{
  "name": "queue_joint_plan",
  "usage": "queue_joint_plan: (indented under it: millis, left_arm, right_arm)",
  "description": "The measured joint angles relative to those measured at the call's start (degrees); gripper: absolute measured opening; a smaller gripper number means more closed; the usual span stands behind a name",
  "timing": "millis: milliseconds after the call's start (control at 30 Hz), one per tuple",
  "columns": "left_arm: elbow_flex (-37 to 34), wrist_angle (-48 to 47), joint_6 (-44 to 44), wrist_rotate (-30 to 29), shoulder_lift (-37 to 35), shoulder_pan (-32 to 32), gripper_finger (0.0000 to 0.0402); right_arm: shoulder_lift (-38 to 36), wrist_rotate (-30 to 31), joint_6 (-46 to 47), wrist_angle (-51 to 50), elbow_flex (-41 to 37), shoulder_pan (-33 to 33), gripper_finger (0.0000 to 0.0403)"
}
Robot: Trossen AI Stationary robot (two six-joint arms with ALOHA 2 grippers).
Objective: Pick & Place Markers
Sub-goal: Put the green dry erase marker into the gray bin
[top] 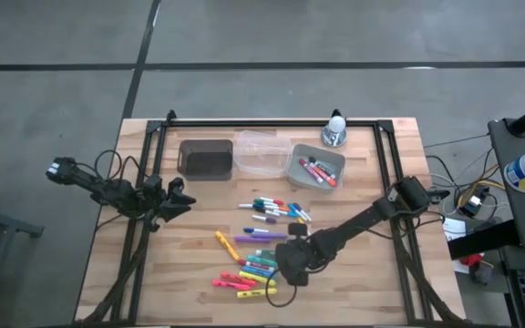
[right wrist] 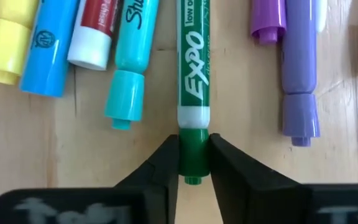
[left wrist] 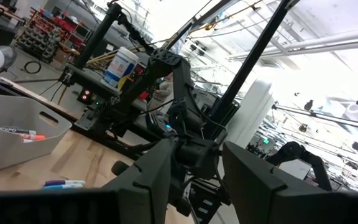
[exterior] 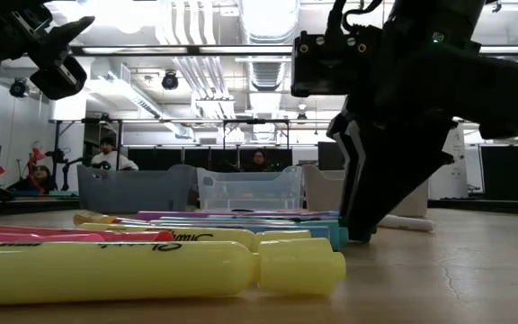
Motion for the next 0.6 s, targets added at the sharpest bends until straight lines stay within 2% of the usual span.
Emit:
queue_joint_plan:
  millis: [233, 600]
  left_arm:
    - [0.0, 0.0, 0.0, 0.0, 0.0, 0.0, 0.014]
    - [0.0, -0.2, 0.0, 0.0, 0.0, 0.0, 0.014]
  right_arm:
    - [-0.3, -0.2, 3.9, 1.3, -2.3, -0.2, 0.0106]
    - [-0.3, -0.1, 3.7, 2.7, -3.1, -0.2, 0.0072]
